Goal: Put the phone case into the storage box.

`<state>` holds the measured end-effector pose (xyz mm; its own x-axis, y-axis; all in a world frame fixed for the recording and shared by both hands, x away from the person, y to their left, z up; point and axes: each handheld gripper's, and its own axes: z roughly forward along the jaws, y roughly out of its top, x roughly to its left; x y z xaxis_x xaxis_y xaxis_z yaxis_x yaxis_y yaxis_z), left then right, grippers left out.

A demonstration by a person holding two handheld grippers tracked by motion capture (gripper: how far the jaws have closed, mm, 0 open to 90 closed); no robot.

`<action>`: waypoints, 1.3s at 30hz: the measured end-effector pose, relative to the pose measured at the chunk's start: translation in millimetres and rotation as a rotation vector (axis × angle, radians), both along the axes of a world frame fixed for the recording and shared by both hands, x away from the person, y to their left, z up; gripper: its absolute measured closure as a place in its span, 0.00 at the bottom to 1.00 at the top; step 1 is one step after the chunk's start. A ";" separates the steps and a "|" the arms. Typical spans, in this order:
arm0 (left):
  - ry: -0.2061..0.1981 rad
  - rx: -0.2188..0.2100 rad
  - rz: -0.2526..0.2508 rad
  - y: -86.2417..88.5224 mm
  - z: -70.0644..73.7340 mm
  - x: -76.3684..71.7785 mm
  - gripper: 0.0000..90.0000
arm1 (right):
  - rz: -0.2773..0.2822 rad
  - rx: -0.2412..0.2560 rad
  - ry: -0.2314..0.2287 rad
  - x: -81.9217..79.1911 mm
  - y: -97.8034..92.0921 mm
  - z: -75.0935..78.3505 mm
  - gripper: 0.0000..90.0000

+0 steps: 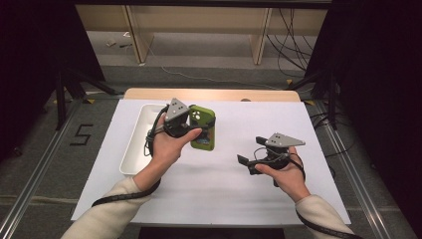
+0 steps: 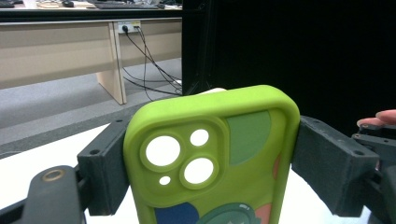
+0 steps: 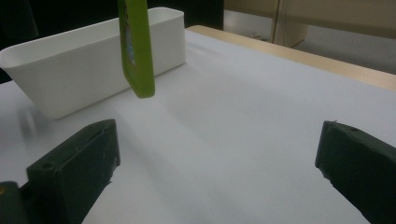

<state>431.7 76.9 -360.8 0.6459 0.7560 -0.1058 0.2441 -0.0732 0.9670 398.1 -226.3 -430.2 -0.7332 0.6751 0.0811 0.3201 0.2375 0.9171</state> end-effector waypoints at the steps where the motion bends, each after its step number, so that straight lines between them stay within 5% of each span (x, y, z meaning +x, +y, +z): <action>1: 0.001 -0.001 0.002 1.2 0.2 -0.2 0.20 | -0.002 -0.002 0.002 -0.4 -0.7 0.3 0.01; 39: -0.021 -0.010 0.061 36.7 9.8 1.0 0.20 | -0.010 0.016 0.000 -5.8 -13.0 -1.6 0.01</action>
